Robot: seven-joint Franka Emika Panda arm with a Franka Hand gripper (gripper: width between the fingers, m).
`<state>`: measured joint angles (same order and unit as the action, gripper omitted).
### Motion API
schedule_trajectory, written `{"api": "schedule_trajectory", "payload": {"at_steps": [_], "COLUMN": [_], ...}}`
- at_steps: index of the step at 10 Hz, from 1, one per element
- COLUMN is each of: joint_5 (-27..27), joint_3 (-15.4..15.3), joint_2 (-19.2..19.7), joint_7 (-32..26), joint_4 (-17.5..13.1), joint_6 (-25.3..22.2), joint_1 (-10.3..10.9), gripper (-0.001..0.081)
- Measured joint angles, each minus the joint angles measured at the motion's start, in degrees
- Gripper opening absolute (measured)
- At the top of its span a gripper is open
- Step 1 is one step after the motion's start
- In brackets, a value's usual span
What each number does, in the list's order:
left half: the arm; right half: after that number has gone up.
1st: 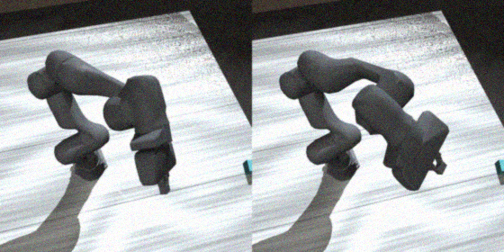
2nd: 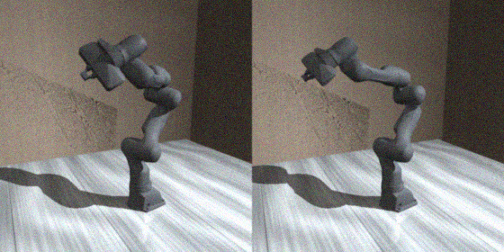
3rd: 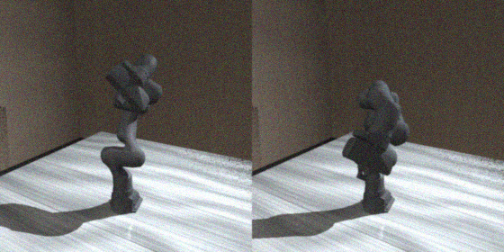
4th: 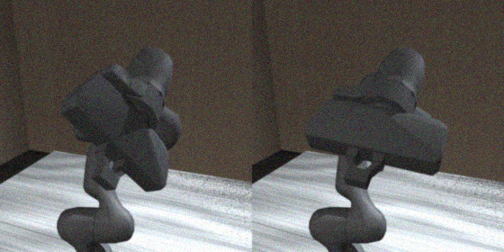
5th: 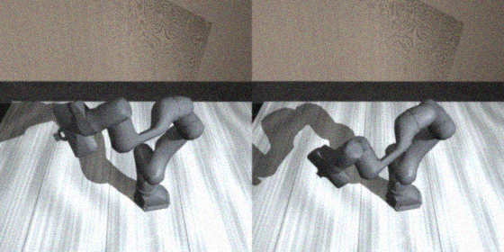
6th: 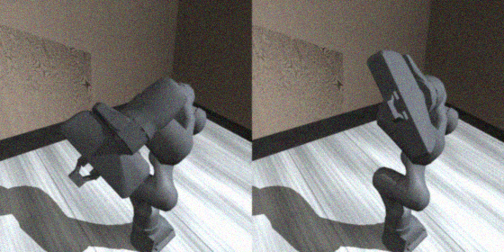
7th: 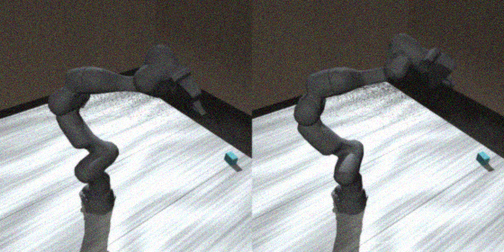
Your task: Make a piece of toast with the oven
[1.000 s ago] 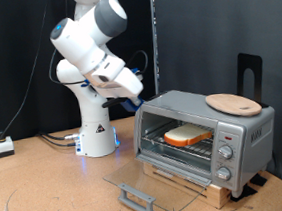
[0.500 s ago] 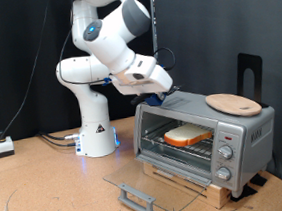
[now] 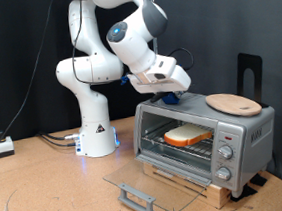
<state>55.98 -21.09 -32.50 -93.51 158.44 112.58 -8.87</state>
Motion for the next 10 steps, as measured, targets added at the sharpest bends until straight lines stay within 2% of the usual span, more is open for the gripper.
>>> {"api": "schedule_trajectory", "payload": {"at_steps": [2,4,8,9,10], "joint_5": [2.9,4.5,5.3,5.3,5.3], "joint_3": [-3.2,-4.9,-4.3,-3.4,-2.0], "joint_2": [-0.3,-0.7,-1.8,-2.5,-3.5], "joint_7": [3.6,5.2,4.6,3.9,3.1], "joint_4": [0.0,0.0,0.7,0.9,1.0], "joint_6": [1.0,1.7,1.4,0.6,-0.6], "joint_1": [1.5,1.8,1.8,1.8,1.8], "gripper": [0.0414,0.0414,0.0442,0.0630,0.0767]}}
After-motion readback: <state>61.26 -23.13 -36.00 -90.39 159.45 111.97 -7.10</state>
